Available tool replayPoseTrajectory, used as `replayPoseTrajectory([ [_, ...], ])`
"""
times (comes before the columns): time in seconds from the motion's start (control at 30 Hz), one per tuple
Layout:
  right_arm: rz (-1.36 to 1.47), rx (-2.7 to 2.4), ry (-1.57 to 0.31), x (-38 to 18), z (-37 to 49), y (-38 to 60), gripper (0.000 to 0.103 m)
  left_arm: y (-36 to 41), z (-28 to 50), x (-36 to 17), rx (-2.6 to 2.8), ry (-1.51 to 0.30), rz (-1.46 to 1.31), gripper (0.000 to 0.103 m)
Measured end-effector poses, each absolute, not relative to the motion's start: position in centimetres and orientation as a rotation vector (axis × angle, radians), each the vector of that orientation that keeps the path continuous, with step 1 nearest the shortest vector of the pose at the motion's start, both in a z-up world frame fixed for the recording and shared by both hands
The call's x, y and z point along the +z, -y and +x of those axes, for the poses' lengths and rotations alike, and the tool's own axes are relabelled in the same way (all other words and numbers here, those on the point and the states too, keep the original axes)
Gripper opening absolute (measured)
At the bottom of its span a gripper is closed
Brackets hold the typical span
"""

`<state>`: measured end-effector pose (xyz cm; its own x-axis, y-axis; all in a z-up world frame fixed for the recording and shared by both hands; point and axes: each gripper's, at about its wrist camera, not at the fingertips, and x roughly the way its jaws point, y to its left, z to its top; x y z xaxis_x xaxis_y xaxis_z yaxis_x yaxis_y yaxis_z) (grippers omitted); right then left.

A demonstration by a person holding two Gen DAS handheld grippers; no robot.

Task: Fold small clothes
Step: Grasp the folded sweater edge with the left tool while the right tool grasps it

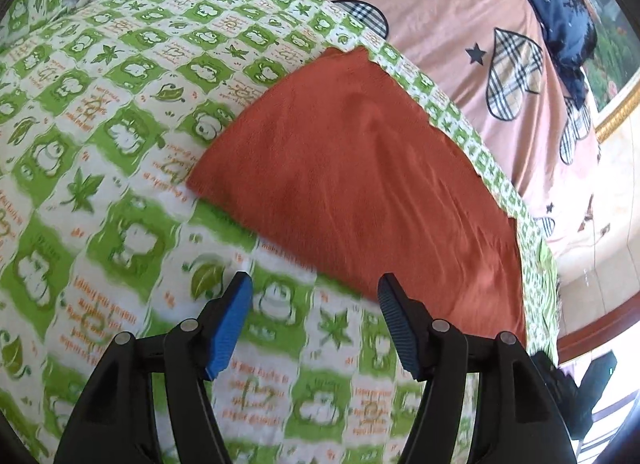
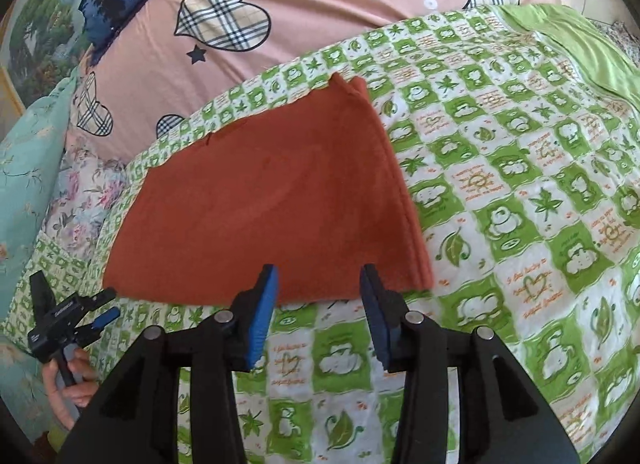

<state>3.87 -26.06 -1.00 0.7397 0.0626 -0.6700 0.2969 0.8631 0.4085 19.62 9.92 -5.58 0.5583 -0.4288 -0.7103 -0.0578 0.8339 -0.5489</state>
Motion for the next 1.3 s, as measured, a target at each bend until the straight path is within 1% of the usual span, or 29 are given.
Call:
replayPoseTrajectory([
  [0.13,0.525,-0.113,-0.736,-0.7,4.1,25.6,0.045,-10.2,22.1,-6.1,-0.21,-0.976,-0.607,0.066],
  [0.37,0.539,-0.095,-0.733,-0.5,4.4,25.7,0.049,-11.6,25.7,-6.4,-0.184,-0.944,-0.687,0.067],
  [0.5,0.557,-0.083,-0.738,-0.6,5.4,26.5,0.049,-11.6,27.0,-6.3,-0.157,-0.922,-0.667,0.063],
  [0.53,0.561,-0.076,-0.736,-0.5,5.6,26.7,0.049,-11.5,27.2,-6.1,-0.139,-0.914,-0.65,0.054],
  [0.57,0.566,-0.069,-0.735,-0.5,6.0,26.9,0.049,-11.3,27.4,-6.0,-0.129,-0.91,-0.632,0.04],
  [0.6,0.574,-0.058,-0.734,-0.5,6.3,27.1,0.049,-11.1,27.6,-5.9,-0.131,-0.909,-0.618,0.031],
  [0.63,0.596,-0.038,-0.731,-0.6,6.8,27.5,0.049,-10.9,27.8,-5.7,-0.145,-0.909,-0.605,0.016],
  [0.67,0.613,-0.028,-0.731,-0.7,7.1,27.9,0.049,-10.5,27.9,-5.2,-0.147,-0.905,-0.587,0.013],
  [0.83,0.668,0.033,-0.749,-0.6,9.5,29.6,0.049,-7.5,26.7,-0.7,-0.227,-0.829,-0.508,0.009],
  [0.93,0.722,0.104,-0.756,-0.5,11.1,30.4,0.049,-3.3,26.1,2.1,-0.319,-0.802,-0.404,0.009],
  [1.03,0.759,0.154,-0.781,-0.5,12.9,30.9,0.049,2.1,25.2,2.9,-0.402,-0.802,-0.265,0.009],
  [1.13,0.782,0.186,-0.812,-0.8,15.0,30.8,0.05,7.1,23.7,1.8,-0.449,-0.803,-0.113,0.009],
  [1.17,0.79,0.209,-0.822,-0.9,15.8,30.5,0.056,8.7,23.3,1.0,-0.457,-0.815,-0.061,0.009],
  [1.2,0.804,0.233,-0.828,-1.1,16.6,30.1,0.064,9.6,23.0,0.3,-0.462,-0.825,-0.034,0.009],
  [1.27,0.825,0.274,-0.841,-1.5,18.4,29.2,0.071,11.1,22.8,-1.4,-0.479,-0.861,-0.006,0.009],
  [1.3,0.827,0.29,-0.856,-1.7,19.6,28.4,0.071,11.5,22.7,-2.1,-0.469,-0.872,0.006,0.009],
])
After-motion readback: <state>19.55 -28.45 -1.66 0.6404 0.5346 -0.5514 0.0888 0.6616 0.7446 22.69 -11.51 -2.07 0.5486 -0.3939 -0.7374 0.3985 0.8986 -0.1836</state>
